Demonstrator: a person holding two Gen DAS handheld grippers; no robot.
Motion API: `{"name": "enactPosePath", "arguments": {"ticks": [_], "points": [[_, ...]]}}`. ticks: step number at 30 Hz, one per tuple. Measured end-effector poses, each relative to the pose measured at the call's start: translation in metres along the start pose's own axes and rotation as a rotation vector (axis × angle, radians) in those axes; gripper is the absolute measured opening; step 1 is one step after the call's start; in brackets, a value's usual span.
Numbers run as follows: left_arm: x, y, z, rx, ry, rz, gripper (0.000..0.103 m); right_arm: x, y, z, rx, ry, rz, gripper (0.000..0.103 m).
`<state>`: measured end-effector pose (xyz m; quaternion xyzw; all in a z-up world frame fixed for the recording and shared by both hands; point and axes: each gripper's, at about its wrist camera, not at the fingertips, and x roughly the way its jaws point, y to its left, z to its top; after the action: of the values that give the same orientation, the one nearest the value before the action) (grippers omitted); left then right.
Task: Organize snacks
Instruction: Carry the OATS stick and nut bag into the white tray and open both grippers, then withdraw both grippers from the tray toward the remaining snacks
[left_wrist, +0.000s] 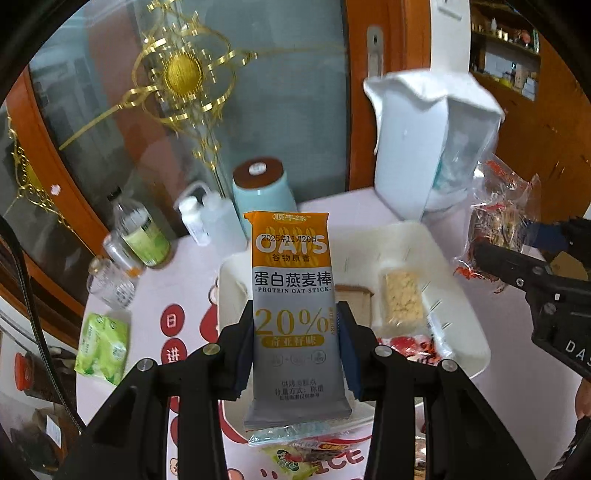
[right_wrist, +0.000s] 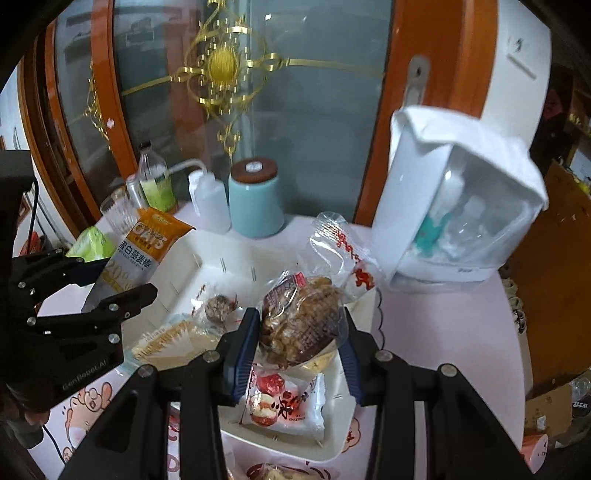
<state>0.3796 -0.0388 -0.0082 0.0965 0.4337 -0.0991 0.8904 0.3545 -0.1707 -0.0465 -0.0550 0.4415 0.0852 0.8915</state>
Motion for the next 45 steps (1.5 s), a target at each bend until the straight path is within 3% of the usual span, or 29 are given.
{"name": "enactPosePath", "arguments": {"ticks": [13, 15, 16, 17, 20, 24, 29, 45], "points": [[0.069, -0.005, -0.022, -0.003, 0.124, 0.003, 0.041, 0.073, 0.002, -0.013, 0.018, 0.148, 0.043, 0.043], [0.073, -0.005, -0.024, -0.006, 0.135, 0.0, 0.058, 0.078, 0.003, -0.015, 0.023, 0.168, 0.064, 0.05], [0.073, -0.005, -0.024, -0.015, 0.139, -0.006, 0.083, 0.078, 0.003, -0.016, 0.022, 0.159, 0.048, 0.058], [0.074, -0.003, -0.025, -0.028, 0.14, -0.01, 0.097, 0.075, 0.004, -0.016, 0.017, 0.148, 0.03, 0.066], [0.074, 0.002, -0.025, -0.057, 0.151, -0.021, 0.097, 0.067, 0.002, -0.016, 0.022, 0.131, 0.032, 0.075], [0.069, 0.008, -0.027, -0.077, 0.177, -0.037, 0.097, 0.055, -0.001, -0.017, 0.049, 0.127, 0.061, 0.075], [0.046, 0.002, -0.03, -0.042, 0.149, -0.025, 0.098, 0.033, 0.002, -0.02, 0.055, 0.114, 0.062, 0.076], [-0.079, -0.025, -0.055, 0.077, 0.035, -0.055, 0.098, -0.082, 0.014, -0.061, 0.05, 0.049, 0.03, 0.075]]}}
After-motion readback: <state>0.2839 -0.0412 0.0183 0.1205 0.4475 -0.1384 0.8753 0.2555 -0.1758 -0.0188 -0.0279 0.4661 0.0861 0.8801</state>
